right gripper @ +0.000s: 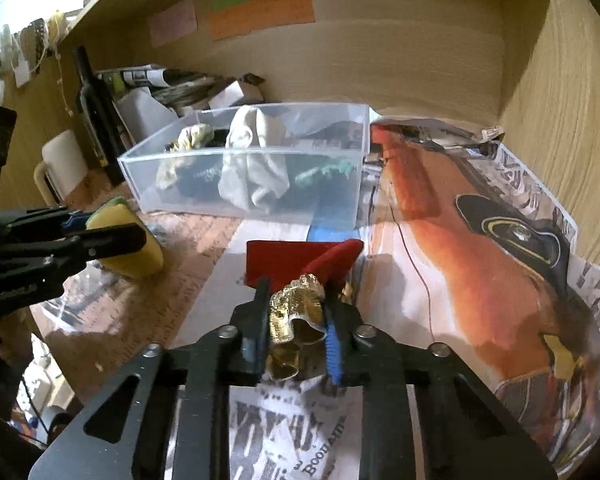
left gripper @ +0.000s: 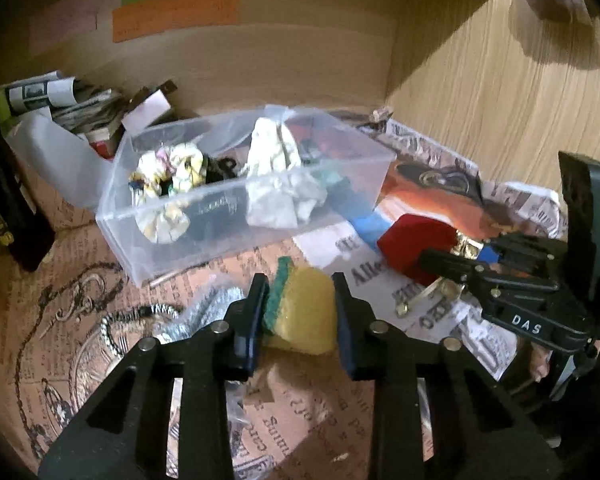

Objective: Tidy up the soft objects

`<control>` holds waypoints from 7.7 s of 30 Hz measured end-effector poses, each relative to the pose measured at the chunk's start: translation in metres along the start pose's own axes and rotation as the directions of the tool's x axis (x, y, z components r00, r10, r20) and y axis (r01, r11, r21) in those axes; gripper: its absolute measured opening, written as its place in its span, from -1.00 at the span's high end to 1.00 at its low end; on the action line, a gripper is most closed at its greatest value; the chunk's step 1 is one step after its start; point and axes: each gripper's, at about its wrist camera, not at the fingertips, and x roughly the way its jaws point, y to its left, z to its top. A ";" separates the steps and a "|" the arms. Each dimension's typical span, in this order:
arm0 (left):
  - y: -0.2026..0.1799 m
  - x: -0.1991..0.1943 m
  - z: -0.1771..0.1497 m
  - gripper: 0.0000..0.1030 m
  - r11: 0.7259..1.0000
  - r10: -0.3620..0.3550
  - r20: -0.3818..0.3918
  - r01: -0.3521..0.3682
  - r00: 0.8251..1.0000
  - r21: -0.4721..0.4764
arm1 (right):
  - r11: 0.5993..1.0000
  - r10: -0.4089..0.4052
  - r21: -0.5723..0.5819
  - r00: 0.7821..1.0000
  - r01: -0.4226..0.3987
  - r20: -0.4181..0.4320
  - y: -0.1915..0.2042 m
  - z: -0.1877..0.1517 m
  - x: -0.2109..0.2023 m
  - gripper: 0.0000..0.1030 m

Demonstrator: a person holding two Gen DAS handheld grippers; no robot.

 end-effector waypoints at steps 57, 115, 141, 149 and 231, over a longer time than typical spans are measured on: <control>0.071 0.053 0.108 -0.16 0.993 0.101 0.004 -0.101 0.995 -0.068 | 0.988 -0.056 -0.134 0.993 0.070 0.105 0.009 0.117 0.045 -0.29; 0.114 -0.001 -0.039 0.87 0.981 0.108 -0.110 -0.124 0.988 -0.150 | 0.963 0.222 -0.131 0.968 -0.236 -0.113 0.106 0.039 0.067 0.35; 0.077 -0.024 0.061 0.87 0.987 0.155 0.149 -0.144 0.977 -0.078 | 0.996 0.071 -0.076 0.969 -0.055 0.235 0.034 0.109 -0.006 0.36; 0.092 0.026 0.071 0.87 0.985 0.155 0.066 -0.149 0.986 -0.089 | 0.997 0.028 -0.078 0.992 -0.019 0.124 0.018 0.111 0.046 0.36; 0.038 -0.114 0.066 -1.00 0.968 0.253 0.448 -0.220 0.858 -0.125 | 0.997 0.026 -0.072 0.892 0.008 0.451 0.055 0.110 -0.093 -1.00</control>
